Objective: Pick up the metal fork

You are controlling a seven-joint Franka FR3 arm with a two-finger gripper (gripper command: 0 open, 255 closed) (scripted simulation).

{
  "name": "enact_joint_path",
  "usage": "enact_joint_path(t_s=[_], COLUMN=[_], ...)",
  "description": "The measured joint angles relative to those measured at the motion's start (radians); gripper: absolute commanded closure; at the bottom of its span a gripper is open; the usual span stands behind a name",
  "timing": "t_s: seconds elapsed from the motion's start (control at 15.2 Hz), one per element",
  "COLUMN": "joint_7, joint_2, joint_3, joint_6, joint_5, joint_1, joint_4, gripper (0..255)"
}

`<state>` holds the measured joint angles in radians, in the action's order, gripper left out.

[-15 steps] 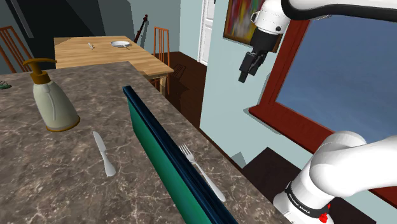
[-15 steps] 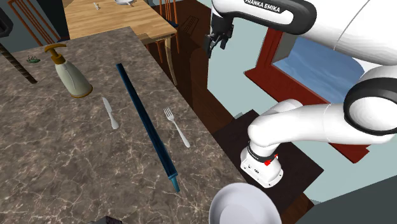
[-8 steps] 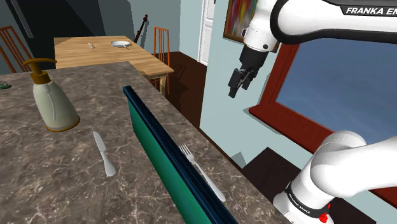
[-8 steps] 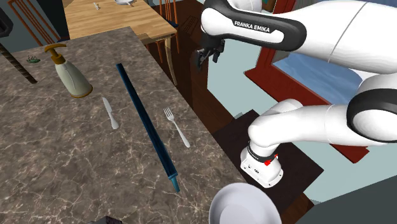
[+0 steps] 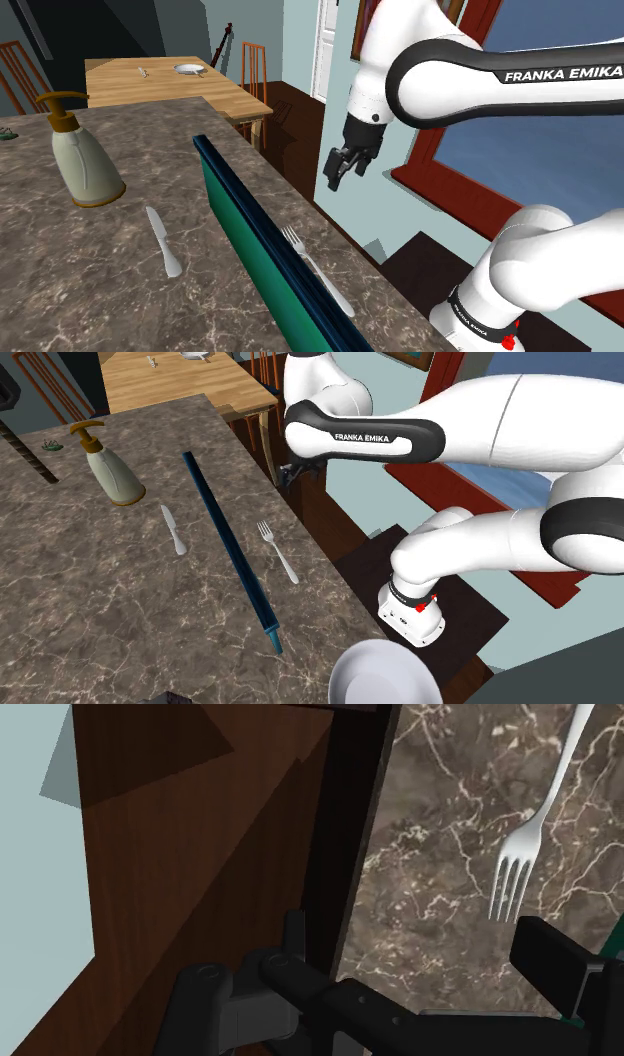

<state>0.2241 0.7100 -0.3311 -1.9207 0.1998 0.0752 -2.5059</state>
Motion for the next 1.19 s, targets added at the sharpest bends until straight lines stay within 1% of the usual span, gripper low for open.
enact_joint_path(t_s=[0.2,0.4,0.73,0.86,1.19], joint_7=[0.089,0.176,0.339,0.368,0.384], joint_2=[-0.034,-0.096,-0.24,-0.277,-0.319], joint_3=[-0.07,-0.142,-0.281,-0.309,-0.337], joint_6=[-0.049,-0.109,-0.223,-0.264,-0.345], joint_5=[0.036,0.062,0.076,0.072,0.069], joint_1=[0.013,0.015,-0.001,-0.008,-0.015], joint_4=[-0.016,-0.015,0.015,0.011,-0.029], gripper=[0,0,0,0,0])
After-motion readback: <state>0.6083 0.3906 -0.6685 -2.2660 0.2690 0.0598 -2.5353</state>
